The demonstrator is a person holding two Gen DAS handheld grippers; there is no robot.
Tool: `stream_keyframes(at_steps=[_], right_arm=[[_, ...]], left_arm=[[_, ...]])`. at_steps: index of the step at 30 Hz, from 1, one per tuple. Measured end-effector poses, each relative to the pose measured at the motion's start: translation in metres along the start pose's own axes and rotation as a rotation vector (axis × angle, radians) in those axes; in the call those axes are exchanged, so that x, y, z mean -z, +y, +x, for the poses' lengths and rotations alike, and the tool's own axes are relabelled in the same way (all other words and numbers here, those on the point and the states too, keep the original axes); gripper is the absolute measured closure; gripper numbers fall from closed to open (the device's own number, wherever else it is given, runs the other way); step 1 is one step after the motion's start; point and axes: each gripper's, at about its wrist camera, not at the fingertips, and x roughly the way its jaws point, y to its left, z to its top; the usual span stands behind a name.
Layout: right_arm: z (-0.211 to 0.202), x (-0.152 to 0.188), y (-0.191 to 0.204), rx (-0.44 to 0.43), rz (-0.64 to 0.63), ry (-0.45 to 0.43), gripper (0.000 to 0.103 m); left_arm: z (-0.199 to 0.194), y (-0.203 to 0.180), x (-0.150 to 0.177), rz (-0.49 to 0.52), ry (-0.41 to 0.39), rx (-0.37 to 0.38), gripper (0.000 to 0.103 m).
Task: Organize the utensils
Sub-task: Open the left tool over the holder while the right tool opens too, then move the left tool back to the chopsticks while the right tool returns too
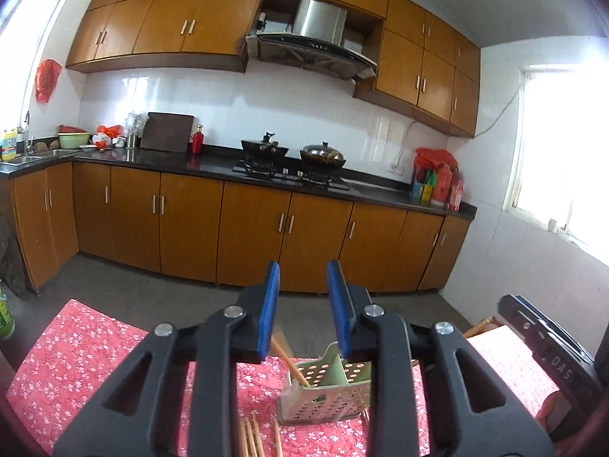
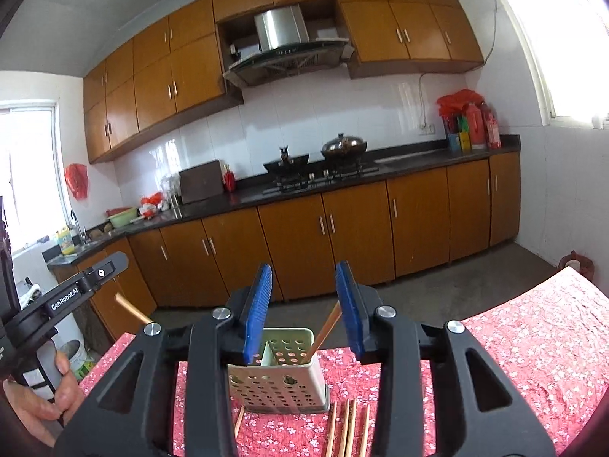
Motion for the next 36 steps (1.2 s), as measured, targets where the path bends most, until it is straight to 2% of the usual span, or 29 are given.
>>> stream_keyframes(at_steps=[4, 7, 10, 11, 12, 13, 15, 17, 21, 25, 29, 30, 31, 36], right_arm=[[-0.027, 0.009, -0.010, 0.035, 0.009, -0.003, 0.066], [-0.035, 0.032, -0.027, 0.093, 0.018, 0.055, 0.066], [-0.022, 0.072, -0.045, 0.146, 0.024, 0.212, 0.069], [-0.015, 0.088, -0.051, 0.155, 0.029, 0.273, 0.073], [-0.005, 0.111, -0.058, 0.161, 0.043, 0.365, 0.084], [0.001, 0.125, -0.061, 0.155, 0.056, 0.422, 0.088], [0.010, 0.156, -0.064, 0.138, 0.080, 0.519, 0.088], [0.013, 0.174, -0.058, 0.122, 0.084, 0.563, 0.088], [0.019, 0.196, -0.046, 0.104, 0.067, 0.616, 0.088], [0.022, 0.215, -0.047, 0.110, 0.056, 0.642, 0.087], [0.022, 0.217, -0.042, 0.113, 0.013, 0.654, 0.089], [0.022, 0.215, -0.042, 0.131, -0.009, 0.651, 0.095], [0.022, 0.214, -0.043, 0.157, -0.025, 0.648, 0.095], [0.021, 0.210, -0.055, 0.194, 0.012, 0.637, 0.096]], left_arm=[[-0.032, 0.015, 0.007, -0.002, -0.006, -0.028, 0.071], [-0.052, 0.031, 0.028, 0.009, 0.018, -0.070, 0.067], [-0.057, 0.049, 0.063, 0.037, 0.094, -0.129, 0.066], [-0.056, 0.055, 0.076, 0.044, 0.129, -0.142, 0.066], [-0.053, 0.062, 0.092, 0.046, 0.178, -0.152, 0.066], [-0.051, 0.068, 0.104, 0.044, 0.215, -0.161, 0.066], [-0.047, 0.079, 0.133, 0.027, 0.296, -0.169, 0.066], [-0.046, 0.087, 0.154, 0.010, 0.355, -0.170, 0.066], [-0.046, 0.089, 0.189, 0.006, 0.436, -0.155, 0.066], [-0.043, 0.080, 0.206, 0.016, 0.476, -0.122, 0.066], [-0.039, 0.067, 0.215, 0.029, 0.514, -0.088, 0.066], [-0.039, 0.064, 0.218, 0.033, 0.523, -0.082, 0.067], [-0.039, 0.062, 0.220, 0.035, 0.529, -0.078, 0.067], [-0.038, 0.054, 0.231, 0.045, 0.568, -0.058, 0.075]])
